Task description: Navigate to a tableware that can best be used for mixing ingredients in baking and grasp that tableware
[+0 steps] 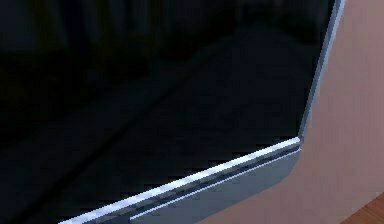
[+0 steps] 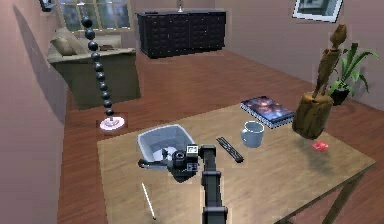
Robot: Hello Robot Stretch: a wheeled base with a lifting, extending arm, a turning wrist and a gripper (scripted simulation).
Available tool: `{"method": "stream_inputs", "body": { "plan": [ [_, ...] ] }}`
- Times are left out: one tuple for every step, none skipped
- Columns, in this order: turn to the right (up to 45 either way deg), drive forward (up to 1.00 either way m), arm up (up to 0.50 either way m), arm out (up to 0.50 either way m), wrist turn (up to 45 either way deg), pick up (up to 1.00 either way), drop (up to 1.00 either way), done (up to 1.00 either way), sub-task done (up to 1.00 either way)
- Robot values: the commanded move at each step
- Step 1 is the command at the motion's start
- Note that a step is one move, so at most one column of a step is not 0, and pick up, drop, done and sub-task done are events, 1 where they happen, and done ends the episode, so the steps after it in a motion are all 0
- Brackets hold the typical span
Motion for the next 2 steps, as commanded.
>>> {"method": "stream_inputs", "body": {
  "plan": [
    [0.0, 0.0, 0.1, 0.0, 0.0, 0.0, 0.0, 0.0, 0.0],
    [0.0, 0.0, 0.0, 0.0, 0.0, 0.0, 0.0, 1.0, 0.0]
  ]
}}
